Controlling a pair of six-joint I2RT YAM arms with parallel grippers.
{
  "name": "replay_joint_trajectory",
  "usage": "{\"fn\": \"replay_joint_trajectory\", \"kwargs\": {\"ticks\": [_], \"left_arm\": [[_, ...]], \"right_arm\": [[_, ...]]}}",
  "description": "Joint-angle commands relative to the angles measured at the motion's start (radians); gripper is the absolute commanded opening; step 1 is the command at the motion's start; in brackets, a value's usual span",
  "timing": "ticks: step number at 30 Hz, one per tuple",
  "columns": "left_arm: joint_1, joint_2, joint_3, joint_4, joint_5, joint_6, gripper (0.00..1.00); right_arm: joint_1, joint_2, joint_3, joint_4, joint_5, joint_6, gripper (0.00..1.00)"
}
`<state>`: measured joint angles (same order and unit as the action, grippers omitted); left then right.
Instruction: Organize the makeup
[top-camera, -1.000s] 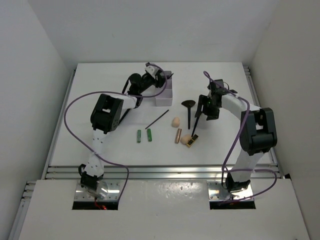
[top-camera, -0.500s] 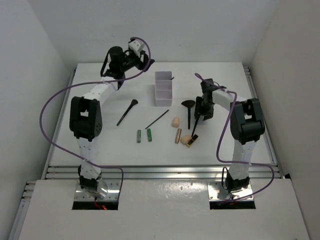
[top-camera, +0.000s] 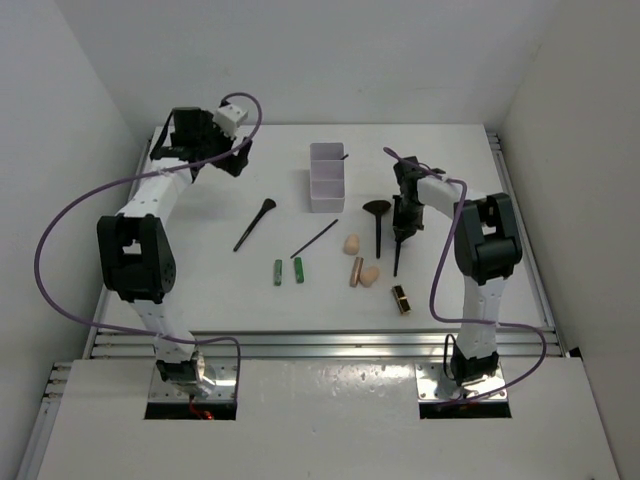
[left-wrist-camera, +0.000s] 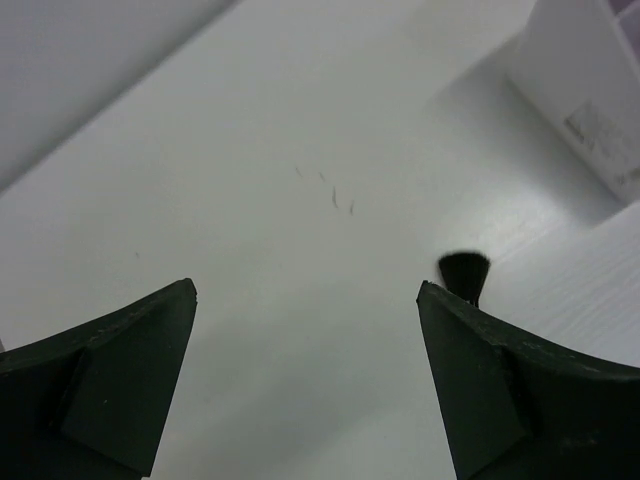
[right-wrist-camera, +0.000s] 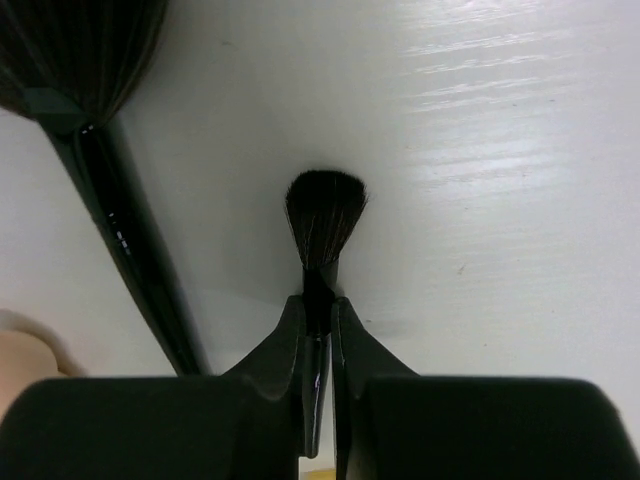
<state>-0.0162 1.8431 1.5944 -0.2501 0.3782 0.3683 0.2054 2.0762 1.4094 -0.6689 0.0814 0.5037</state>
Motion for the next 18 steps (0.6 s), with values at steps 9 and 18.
{"fn": "replay_joint_trajectory", "kwargs": {"ticks": [9, 18], "left_arm": [[-0.01, -0.051, -0.094, -0.121, -0.027, 0.113, 0.99], [-0.05, -0.042, -0.146, -0.224, -0.016, 0.212, 0.96]], "right_arm": [[-0.038, -0.07, 0.088, 0.095, 0.11, -0.111, 0.0], [-0.017, -0.295, 0.056, 0.579, -0.105, -0.252, 0.0]]}}
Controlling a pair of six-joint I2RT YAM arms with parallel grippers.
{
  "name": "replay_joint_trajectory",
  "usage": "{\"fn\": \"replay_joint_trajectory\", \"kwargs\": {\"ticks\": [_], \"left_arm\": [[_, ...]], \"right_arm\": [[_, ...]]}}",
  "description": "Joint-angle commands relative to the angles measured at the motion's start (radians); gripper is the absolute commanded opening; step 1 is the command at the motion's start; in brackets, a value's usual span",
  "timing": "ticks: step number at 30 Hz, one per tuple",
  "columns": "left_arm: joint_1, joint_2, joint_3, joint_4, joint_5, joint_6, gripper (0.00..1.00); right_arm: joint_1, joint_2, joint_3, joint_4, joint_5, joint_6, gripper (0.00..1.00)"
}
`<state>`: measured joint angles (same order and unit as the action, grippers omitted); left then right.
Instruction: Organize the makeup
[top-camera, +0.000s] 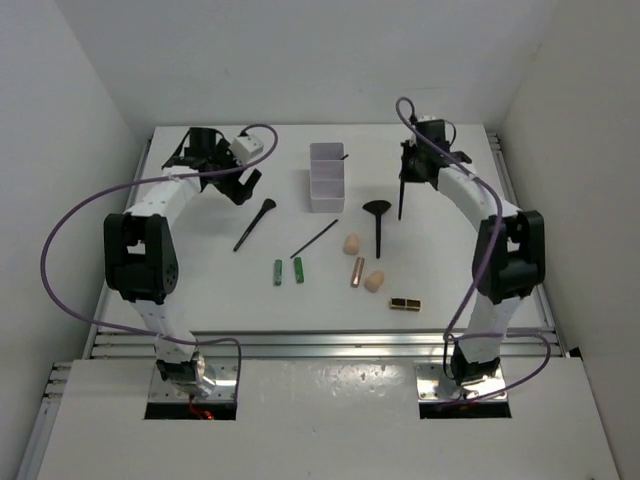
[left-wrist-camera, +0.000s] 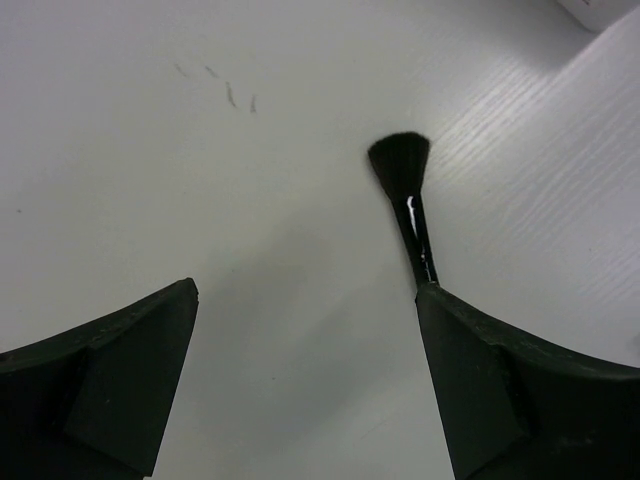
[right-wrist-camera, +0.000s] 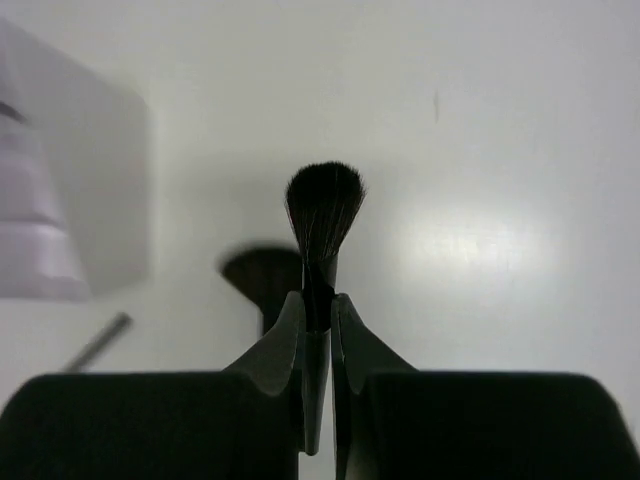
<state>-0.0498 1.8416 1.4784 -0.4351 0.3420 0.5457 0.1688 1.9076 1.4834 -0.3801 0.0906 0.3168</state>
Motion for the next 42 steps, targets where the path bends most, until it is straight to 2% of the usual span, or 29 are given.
{"fn": "replay_joint_trajectory", "kwargs": {"ticks": [1, 3, 4, 5, 6, 7, 9, 13, 17, 21, 26, 34, 42], "left_arm": [[-0.016, -0.041, -0.039, -0.039, 0.02, 0.034, 0.96], [-0.016, -0.041, -0.058, -0.039, 0.02, 0.045, 0.96], [-0.025, -0.041, -0.075, -0.039, 0.02, 0.045, 0.95], [-0.025, -0.041, -0.093, -0.039, 0.02, 0.045, 0.93], [-0.025, -0.041, -0.102, -0.039, 0.02, 0.045, 0.93], [-0.025, -0.041, -0.112, -0.039, 0.02, 0.045, 0.91], [-0.025, -0.041, -0.135, -0.039, 0.02, 0.045, 0.9], [-0.025, -0.022, -0.144, -0.025, 0.02, -0.003, 0.89], [-0.025, -0.013, -0.144, -0.005, 0.02, -0.036, 0.89], [-0.025, -0.013, -0.153, 0.015, 0.02, -0.049, 0.89], [-0.025, 0.008, -0.162, 0.024, 0.02, -0.049, 0.89], [-0.034, 0.039, -0.124, 0.024, 0.02, -0.078, 0.89], [-0.044, 0.067, -0.105, 0.015, 0.0, -0.078, 0.89]], "right_arm": [[0.038, -0.134, -0.028, 0.476, -0.127, -0.076, 0.0], [0.07, -0.128, -0.028, 0.582, -0.188, -0.137, 0.0], [0.093, -0.09, -0.025, 0.721, -0.21, -0.156, 0.0], [0.118, -0.035, 0.007, 0.807, -0.288, -0.165, 0.0], [0.126, -0.035, 0.018, 0.808, -0.311, -0.162, 0.0], [0.132, 0.008, 0.032, 0.917, -0.333, -0.147, 0.0], [0.161, 0.077, 0.083, 0.975, -0.39, -0.146, 0.0], [0.205, 0.235, 0.141, 1.125, -0.381, -0.219, 0.0], [0.216, 0.333, 0.23, 1.152, -0.37, -0.237, 0.0], [0.218, 0.378, 0.236, 1.161, -0.35, -0.265, 0.0], [0.221, 0.364, 0.17, 1.199, -0.356, -0.257, 0.0], [0.241, 0.225, 0.106, 1.3, -0.44, -0.19, 0.0], [0.224, 0.249, 0.149, 1.365, -0.393, -0.143, 0.0]]}}
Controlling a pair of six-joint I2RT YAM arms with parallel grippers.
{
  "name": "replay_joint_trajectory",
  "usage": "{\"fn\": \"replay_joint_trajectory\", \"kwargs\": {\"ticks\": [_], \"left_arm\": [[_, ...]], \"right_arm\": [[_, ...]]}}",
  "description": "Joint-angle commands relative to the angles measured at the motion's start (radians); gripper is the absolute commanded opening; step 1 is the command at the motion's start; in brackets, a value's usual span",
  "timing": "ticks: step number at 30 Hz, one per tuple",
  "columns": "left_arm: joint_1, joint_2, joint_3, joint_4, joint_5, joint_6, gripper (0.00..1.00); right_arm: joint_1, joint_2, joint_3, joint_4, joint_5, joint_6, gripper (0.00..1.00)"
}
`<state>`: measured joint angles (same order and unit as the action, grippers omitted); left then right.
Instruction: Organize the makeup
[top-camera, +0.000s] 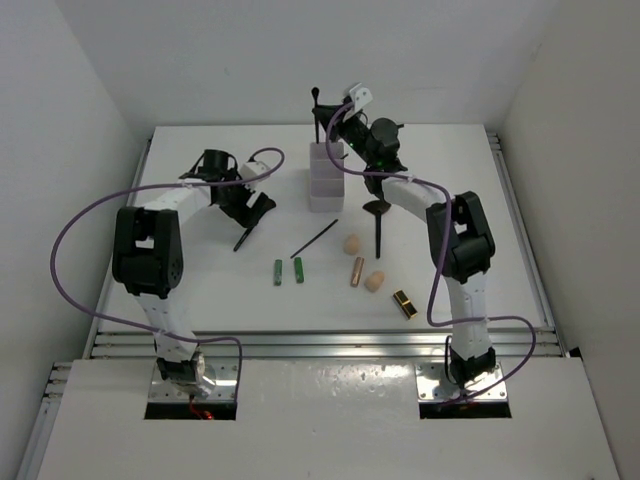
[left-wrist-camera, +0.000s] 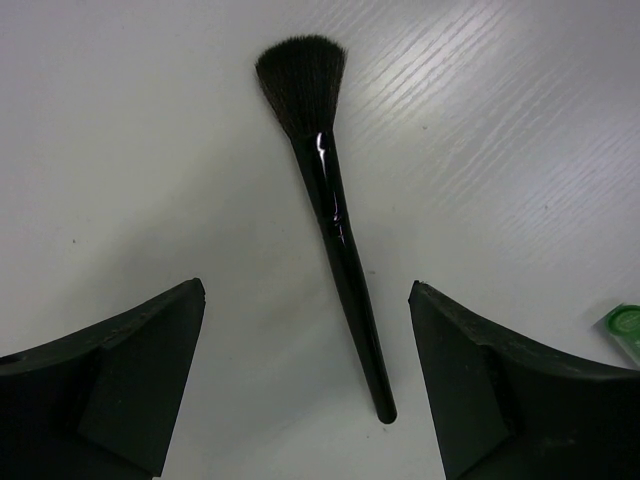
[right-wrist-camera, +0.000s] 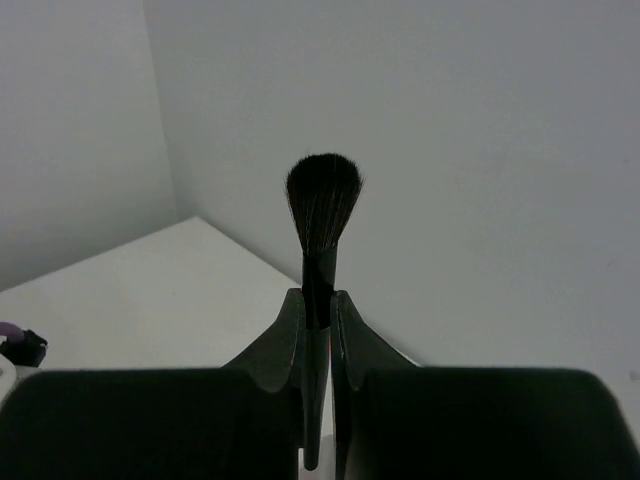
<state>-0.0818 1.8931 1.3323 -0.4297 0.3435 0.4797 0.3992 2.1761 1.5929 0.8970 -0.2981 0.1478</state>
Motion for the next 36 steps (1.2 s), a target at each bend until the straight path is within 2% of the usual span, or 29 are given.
{"fn": "replay_joint_trajectory", "kwargs": {"ticks": [1, 11, 18, 20, 21, 23, 24, 25, 28, 31, 33, 36], "left_arm": [[-0.012, 0.024, 0.051, 0.009, -0.001, -0.012, 0.89], [-0.012, 0.104, 0.128, 0.019, -0.032, -0.065, 0.78], [-0.041, 0.146, 0.151, 0.019, -0.078, -0.075, 0.76], [-0.052, 0.156, 0.151, 0.019, -0.107, -0.075, 0.73], [-0.061, 0.165, 0.151, 0.019, -0.107, -0.075, 0.73], [-0.07, 0.178, 0.151, 0.019, -0.116, -0.075, 0.73], [-0.07, 0.178, 0.151, 0.019, -0.126, -0.075, 0.73], [-0.081, 0.188, 0.162, 0.01, -0.136, -0.075, 0.73], [-0.091, 0.216, 0.171, -0.003, -0.146, -0.084, 0.73], [-0.101, 0.262, 0.22, -0.053, -0.155, -0.093, 0.6], [-0.101, 0.285, 0.243, -0.076, -0.155, -0.093, 0.57], [-0.11, 0.313, 0.257, -0.095, -0.167, -0.093, 0.35]], "right_arm": [[-0.013, 0.002, 0.056, 0.068, -0.003, 0.019, 0.0], [-0.031, 0.14, 0.078, -0.018, 0.047, 0.009, 0.0], [-0.03, 0.091, -0.023, 0.023, 0.022, 0.044, 0.01], [-0.028, 0.073, -0.08, 0.034, 0.022, 0.052, 0.08], [-0.026, 0.044, -0.097, 0.051, 0.025, 0.05, 0.18], [-0.031, 0.018, -0.155, 0.059, 0.043, 0.049, 0.29], [-0.028, 0.004, -0.168, 0.072, 0.05, 0.049, 0.44], [-0.033, -0.005, -0.2, 0.074, 0.068, 0.049, 0.51], [-0.033, -0.056, -0.235, 0.089, 0.089, 0.029, 0.64], [-0.031, -0.113, -0.269, 0.097, 0.105, 0.01, 0.73], [-0.03, -0.142, -0.307, 0.1, 0.111, -0.002, 0.77], [-0.03, -0.252, -0.374, 0.089, 0.119, -0.008, 0.82]]}}
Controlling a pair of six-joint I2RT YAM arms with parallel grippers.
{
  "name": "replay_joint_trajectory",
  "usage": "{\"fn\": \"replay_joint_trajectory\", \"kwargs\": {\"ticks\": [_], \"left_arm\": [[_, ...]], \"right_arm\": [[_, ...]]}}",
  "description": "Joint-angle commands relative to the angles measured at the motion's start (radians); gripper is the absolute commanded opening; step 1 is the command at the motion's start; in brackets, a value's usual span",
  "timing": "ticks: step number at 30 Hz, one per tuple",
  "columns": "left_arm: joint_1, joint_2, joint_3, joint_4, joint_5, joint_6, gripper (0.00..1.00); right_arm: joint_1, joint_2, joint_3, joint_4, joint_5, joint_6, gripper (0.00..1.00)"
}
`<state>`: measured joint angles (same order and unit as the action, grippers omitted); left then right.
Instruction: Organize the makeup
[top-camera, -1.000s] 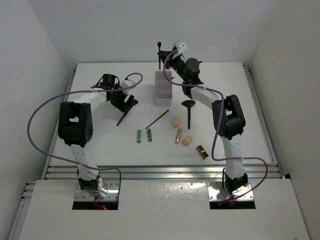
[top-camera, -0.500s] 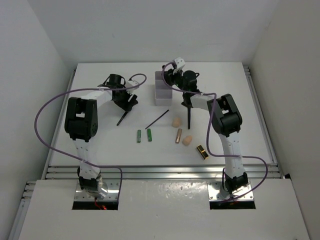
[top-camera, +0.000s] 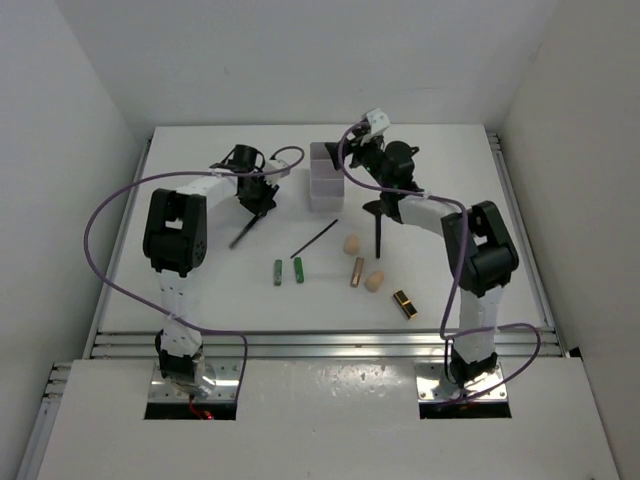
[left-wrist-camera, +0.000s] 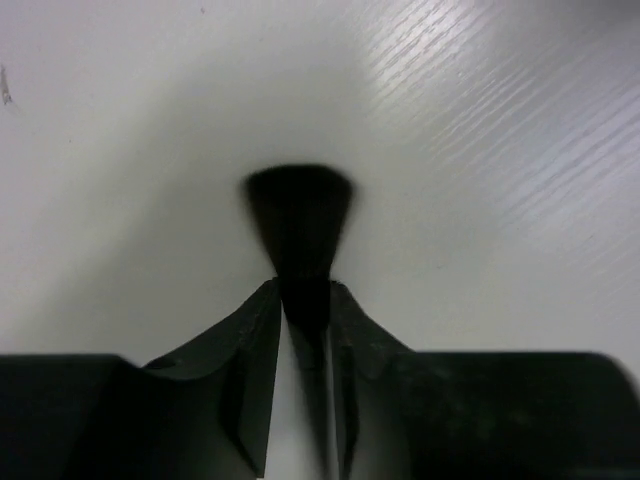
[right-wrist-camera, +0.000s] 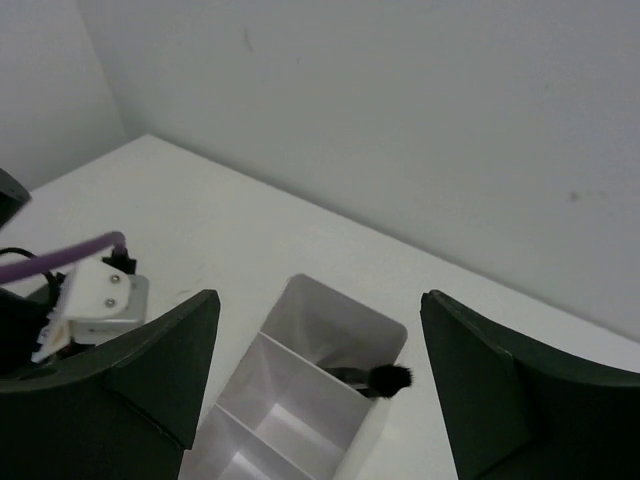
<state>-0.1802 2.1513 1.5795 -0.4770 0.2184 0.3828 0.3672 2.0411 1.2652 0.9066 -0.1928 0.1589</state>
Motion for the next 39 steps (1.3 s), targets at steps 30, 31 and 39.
{"fn": "replay_joint_trajectory", "kwargs": {"ticks": [30, 31, 39], "left_arm": [[-0.051, -0.188, 0.159, 0.941, 0.278, -0.254, 0.0], [-0.06, -0.171, 0.159, 1.051, 0.289, -0.313, 0.0], [-0.134, 0.037, 0.191, 1.52, 0.312, -0.489, 0.0]], "right_arm": [[-0.119, -0.616, -0.457, -0.433, 0.147, -0.018, 0.78], [-0.117, -0.614, -0.472, -0.433, 0.145, -0.016, 0.78], [-0.123, -0.631, -0.52, -0.422, 0.121, -0.027, 0.78]]}}
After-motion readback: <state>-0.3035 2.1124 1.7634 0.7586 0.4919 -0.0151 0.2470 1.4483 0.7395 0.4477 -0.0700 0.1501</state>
